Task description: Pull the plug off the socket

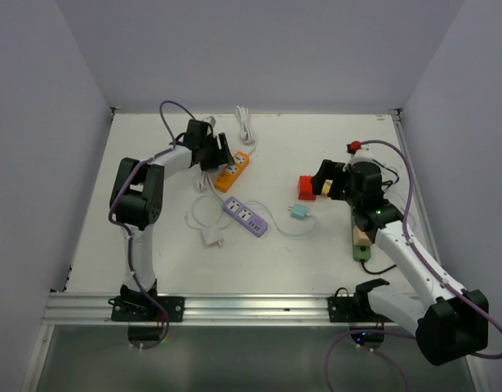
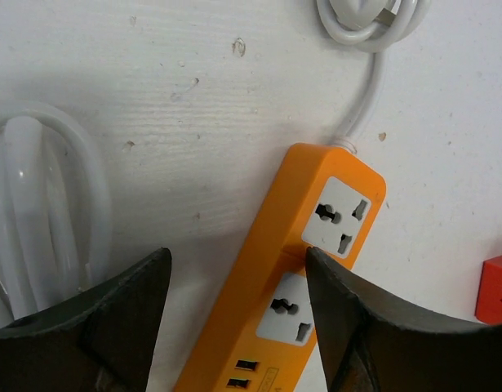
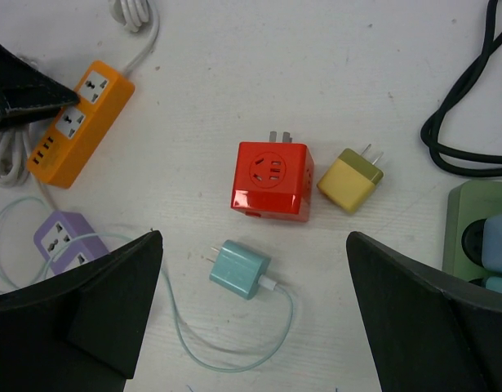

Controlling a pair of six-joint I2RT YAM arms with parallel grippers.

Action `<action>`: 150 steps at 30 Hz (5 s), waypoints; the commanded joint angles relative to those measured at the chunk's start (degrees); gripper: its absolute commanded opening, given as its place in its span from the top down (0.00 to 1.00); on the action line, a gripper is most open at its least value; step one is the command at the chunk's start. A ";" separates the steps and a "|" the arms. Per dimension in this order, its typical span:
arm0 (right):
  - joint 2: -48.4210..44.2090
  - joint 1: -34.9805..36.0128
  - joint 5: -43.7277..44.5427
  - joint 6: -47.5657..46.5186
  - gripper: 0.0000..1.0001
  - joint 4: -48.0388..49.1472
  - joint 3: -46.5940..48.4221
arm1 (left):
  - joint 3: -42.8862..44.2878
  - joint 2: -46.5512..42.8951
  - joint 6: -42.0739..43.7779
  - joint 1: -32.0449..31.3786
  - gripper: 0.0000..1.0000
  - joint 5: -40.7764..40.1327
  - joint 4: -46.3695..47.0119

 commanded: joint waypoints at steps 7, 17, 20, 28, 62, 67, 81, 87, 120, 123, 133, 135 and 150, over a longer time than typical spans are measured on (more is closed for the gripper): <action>-1.24 -0.23 -1.38 -0.25 0.01 -0.29 2.55 | 1.75 -6.77 6.02 -2.50 0.11 -3.74 0.91; 1.39 -0.93 14.50 -2.71 0.01 -14.58 11.43 | 7.47 -18.46 9.97 -9.18 0.00 1.18 2.96; 2.28 -1.55 22.86 -5.08 0.01 -20.05 14.25 | 6.16 -24.95 12.08 -10.85 0.00 1.53 -0.03; 4.38 -6.29 25.87 -5.18 0.02 -24.20 12.23 | -10.44 -49.11 18.68 -11.65 0.00 -2.07 -1.91; 19.77 -13.86 13.57 -5.26 0.62 -18.40 6.43 | -27.16 -65.15 21.14 -16.57 0.00 -3.83 6.81; 20.47 -13.94 11.90 -6.23 0.81 -18.58 7.48 | -27.16 -65.94 21.32 -16.83 0.00 -3.92 6.73; 24.95 -3.84 -1.19 -5.35 1.00 -15.59 15.82 | -27.51 -66.64 22.55 -17.10 0.00 -6.03 6.46; 25.75 -1.73 -5.32 -3.25 1.00 -14.36 17.33 | -27.60 -66.56 22.99 -17.10 0.00 -6.56 6.38; 24.52 1.35 -0.33 0.80 1.00 -13.39 14.78 | -32.35 -49.09 7.43 -28.24 0.00 -1.53 25.09; 23.73 1.35 1.69 1.32 1.00 -13.74 14.60 | -31.64 -44.07 6.82 -34.84 0.00 -6.11 27.90; 21.97 1.35 2.58 4.67 1.00 -11.81 12.14 | -31.38 -30.80 3.57 -44.08 0.00 -14.55 35.64; 21.79 1.35 2.66 4.67 1.00 -11.63 11.62 | -30.59 -27.81 3.04 -44.60 0.00 -16.04 37.22; 20.03 1.26 1.52 3.79 1.00 -11.54 9.24 | -21.89 -13.39 2.33 -45.49 0.00 -19.91 40.39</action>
